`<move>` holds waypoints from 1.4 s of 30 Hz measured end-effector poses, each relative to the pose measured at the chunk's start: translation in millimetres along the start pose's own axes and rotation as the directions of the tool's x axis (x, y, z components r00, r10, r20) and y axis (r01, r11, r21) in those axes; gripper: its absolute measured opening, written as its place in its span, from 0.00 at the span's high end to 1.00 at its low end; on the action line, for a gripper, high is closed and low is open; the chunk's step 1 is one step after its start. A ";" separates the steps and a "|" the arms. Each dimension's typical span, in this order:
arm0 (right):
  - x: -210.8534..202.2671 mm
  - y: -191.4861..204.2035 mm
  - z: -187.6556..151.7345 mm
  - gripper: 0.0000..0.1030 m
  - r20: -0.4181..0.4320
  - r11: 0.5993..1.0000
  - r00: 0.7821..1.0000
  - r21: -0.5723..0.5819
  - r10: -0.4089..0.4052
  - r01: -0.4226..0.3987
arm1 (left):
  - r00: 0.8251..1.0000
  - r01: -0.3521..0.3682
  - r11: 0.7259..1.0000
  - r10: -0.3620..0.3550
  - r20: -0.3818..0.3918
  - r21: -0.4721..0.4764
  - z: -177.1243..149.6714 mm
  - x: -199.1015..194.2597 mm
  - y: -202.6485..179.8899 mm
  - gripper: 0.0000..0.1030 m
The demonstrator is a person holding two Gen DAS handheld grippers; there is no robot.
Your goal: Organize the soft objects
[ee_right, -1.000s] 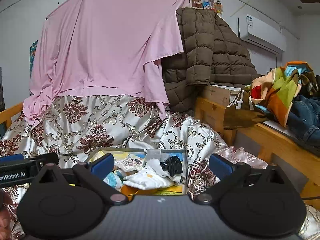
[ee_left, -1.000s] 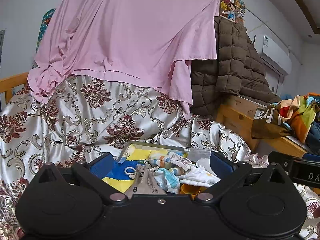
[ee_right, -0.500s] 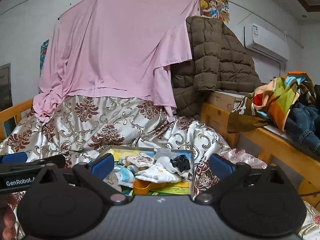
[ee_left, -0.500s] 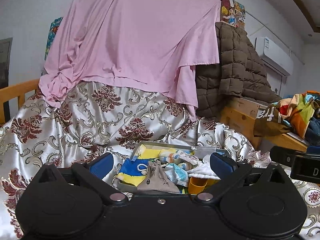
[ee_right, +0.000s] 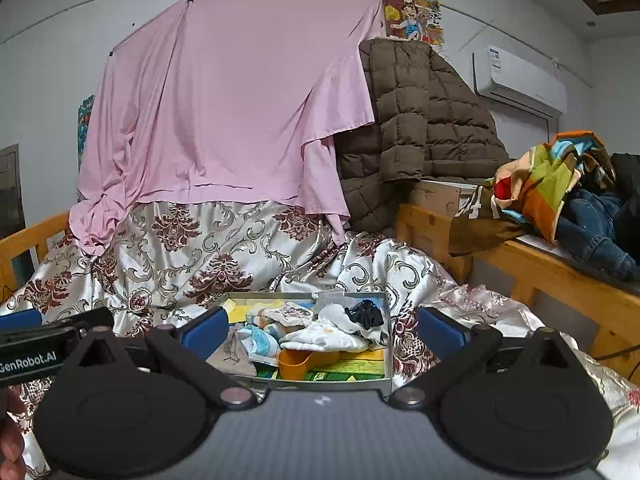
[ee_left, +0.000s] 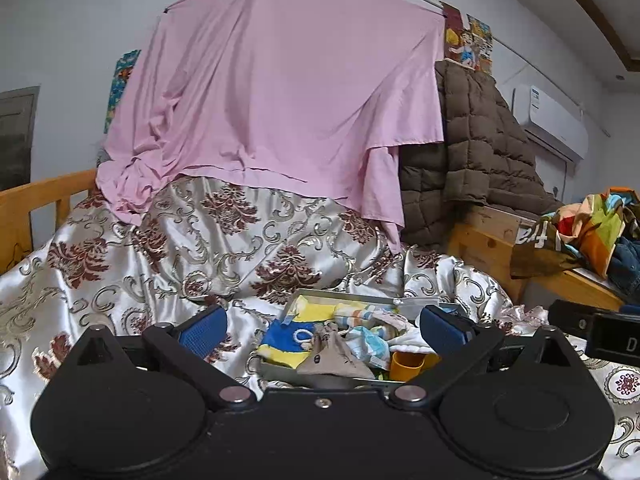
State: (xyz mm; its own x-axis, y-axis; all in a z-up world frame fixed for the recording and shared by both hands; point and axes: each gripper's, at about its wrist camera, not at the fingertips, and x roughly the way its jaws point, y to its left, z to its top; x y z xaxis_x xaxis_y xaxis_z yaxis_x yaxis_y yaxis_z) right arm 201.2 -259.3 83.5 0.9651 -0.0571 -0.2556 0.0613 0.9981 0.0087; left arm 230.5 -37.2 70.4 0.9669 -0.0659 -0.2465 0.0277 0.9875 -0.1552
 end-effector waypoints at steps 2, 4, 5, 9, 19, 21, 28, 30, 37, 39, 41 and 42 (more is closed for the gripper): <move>-2.9 -1.0 -3.1 0.00 0.002 1.000 1.000 0.009 -0.002 0.002 | 1.000 -0.004 1.000 0.004 -0.001 -0.002 -2.3 -2.5 1.8 0.01; -5.4 -2.0 -5.5 0.00 0.003 1.000 1.000 0.020 -0.008 0.008 | 1.000 -0.010 1.000 0.010 0.000 -0.002 -4.6 -5.1 3.1 0.01; -6.5 -2.2 -6.9 0.00 0.004 1.000 1.000 0.022 -0.010 0.010 | 1.000 -0.013 1.000 0.013 0.000 -0.003 -5.8 -6.2 3.7 0.01; -10.9 -2.7 -14.7 0.00 -0.002 0.999 1.000 0.026 -0.019 0.019 | 1.000 -0.015 1.000 0.015 -0.004 -0.013 -11.7 -10.5 6.5 0.01; -19.7 -0.3 -33.5 0.00 -0.022 0.999 0.999 0.024 -0.029 0.029 | 0.998 -0.029 0.999 0.026 -0.053 -0.046 -32.7 -17.0 19.8 0.01; -20.8 0.2 -36.1 0.00 -0.020 0.999 0.999 0.022 -0.031 0.032 | 0.998 -0.036 0.998 0.034 -0.058 -0.046 -35.3 -17.3 21.8 0.01; -23.0 1.5 -42.3 0.00 -0.024 0.999 0.999 0.024 -0.030 0.031 | 0.995 -0.056 0.997 0.051 -0.081 -0.059 -41.9 -17.4 29.9 0.01; -24.5 2.2 -46.6 0.00 -0.028 0.999 0.999 0.029 -0.031 0.032 | 0.995 -0.058 0.997 0.053 -0.086 -0.059 -44.0 -17.7 30.8 0.01; -26.7 3.7 -60.6 0.00 -0.053 0.998 0.998 0.050 -0.023 0.026 | 0.992 -0.065 0.997 0.059 -0.109 -0.046 -56.0 -20.2 34.0 0.01; -27.2 4.5 -65.4 0.00 -0.062 0.998 0.998 0.050 -0.021 0.024 | 0.991 -0.067 0.997 0.062 -0.116 -0.040 -60.1 -21.3 35.3 0.01; -27.6 5.0 -70.0 0.00 -0.068 0.998 0.997 0.051 -0.021 0.024 | 0.991 -0.067 0.997 0.063 -0.122 -0.032 -65.3 -22.7 36.3 0.01; -27.7 5.3 -72.1 0.00 -0.071 0.998 0.997 0.052 -0.021 0.025 | 0.990 -0.067 0.997 0.063 -0.125 -0.026 -67.7 -23.3 36.4 0.01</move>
State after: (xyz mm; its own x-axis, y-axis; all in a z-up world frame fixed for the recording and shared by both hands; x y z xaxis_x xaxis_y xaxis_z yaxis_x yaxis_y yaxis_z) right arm 156.5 -250.7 21.0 0.9431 -0.0760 -0.3238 0.0981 0.9938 0.0523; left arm 191.8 -9.3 5.7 0.9273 -0.0208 -0.3737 -0.0438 0.9856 -0.1635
